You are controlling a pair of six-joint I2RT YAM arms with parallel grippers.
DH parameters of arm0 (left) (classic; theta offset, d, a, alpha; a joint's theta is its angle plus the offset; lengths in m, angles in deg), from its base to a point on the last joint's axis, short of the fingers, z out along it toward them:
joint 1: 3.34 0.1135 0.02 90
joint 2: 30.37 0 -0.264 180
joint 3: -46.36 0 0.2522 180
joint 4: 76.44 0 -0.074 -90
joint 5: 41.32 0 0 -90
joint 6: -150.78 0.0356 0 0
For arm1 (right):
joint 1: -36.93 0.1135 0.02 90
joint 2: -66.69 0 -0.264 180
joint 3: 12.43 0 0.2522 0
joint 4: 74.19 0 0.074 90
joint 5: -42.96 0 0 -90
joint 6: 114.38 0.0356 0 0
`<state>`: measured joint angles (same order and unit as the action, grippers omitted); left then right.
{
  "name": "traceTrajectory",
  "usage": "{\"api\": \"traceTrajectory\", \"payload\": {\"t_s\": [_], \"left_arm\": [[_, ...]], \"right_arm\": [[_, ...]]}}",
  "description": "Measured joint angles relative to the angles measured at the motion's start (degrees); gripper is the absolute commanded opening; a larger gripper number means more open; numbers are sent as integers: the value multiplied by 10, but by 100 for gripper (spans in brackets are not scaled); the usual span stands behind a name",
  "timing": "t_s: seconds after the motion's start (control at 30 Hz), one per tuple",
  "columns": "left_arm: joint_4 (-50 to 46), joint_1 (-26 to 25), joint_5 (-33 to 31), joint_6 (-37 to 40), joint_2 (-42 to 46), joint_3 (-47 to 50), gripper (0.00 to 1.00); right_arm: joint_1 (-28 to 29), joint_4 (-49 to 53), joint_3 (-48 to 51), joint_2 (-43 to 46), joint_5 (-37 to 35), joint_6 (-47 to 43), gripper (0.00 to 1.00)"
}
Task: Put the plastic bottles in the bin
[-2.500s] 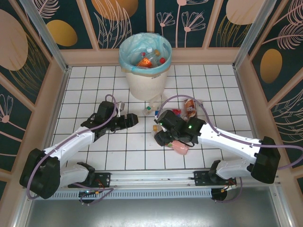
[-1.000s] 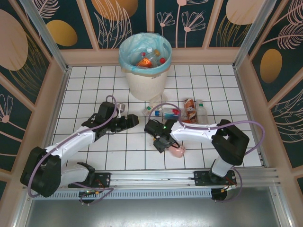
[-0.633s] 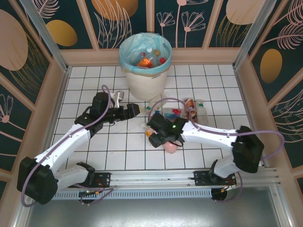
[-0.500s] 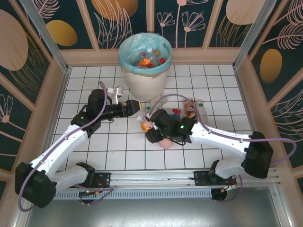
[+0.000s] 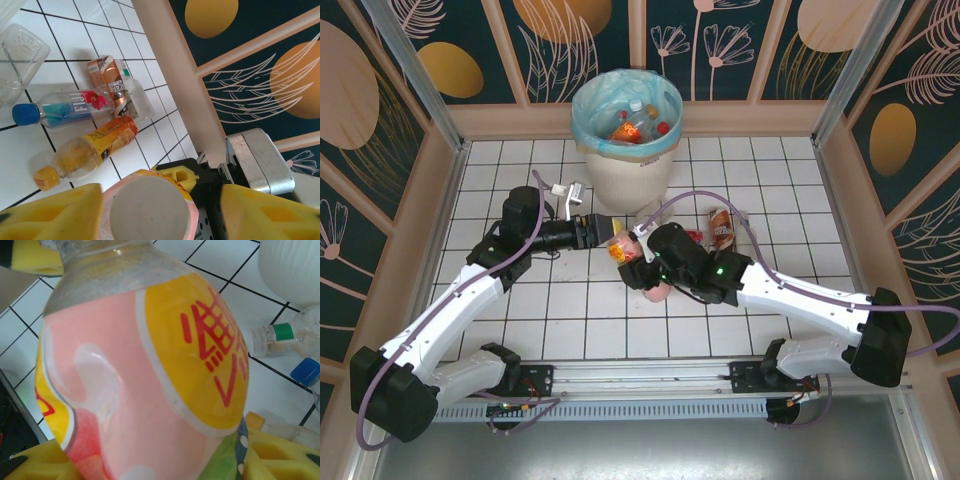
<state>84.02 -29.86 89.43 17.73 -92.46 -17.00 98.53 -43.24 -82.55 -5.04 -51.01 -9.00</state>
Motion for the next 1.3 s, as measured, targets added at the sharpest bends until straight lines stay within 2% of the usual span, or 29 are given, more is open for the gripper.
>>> {"api": "traceTrajectory", "payload": {"t_s": [0.03,0.2,0.37,0.4,0.47,0.5,0.53,0.57,0.7,0.9,1.07,1.17,1.3], "left_arm": [[0,0,0,0,0,0,46],[0,0,-6,2,0,3,42],[-2,0,-12,7,-3,3,22],[-2,0,-12,7,-5,3,18],[-4,-1,-12,9,-7,3,8],[-4,-1,-13,9,-8,2,6],[-7,-1,-18,9,-10,-1,4],[-15,-1,-26,9,-12,-9,0],[-58,-1,-66,18,-30,-91,0],[-103,-3,-158,71,-57,-292,0],[-96,0,-299,137,-123,-448,0],[-89,0,-374,174,-174,-523,0],[-68,0,-460,212,-233,-585,0]], "right_arm": [[0,-3,2,2,0,0,48],[0,-12,8,11,8,1,48],[0,-13,12,12,10,2,51],[0,-14,13,12,10,2,54],[0,-12,14,12,8,5,69],[0,-12,14,12,7,6,73],[0,-12,14,12,3,5,81],[0,-11,12,12,-5,6,85],[0,12,-28,12,-52,4,91],[2,5,-111,51,-158,-17,92],[8,-14,-113,111,-292,-20,92],[8,-37,-92,140,-336,-25,92],[8,-53,-78,155,-353,-29,92]]}}
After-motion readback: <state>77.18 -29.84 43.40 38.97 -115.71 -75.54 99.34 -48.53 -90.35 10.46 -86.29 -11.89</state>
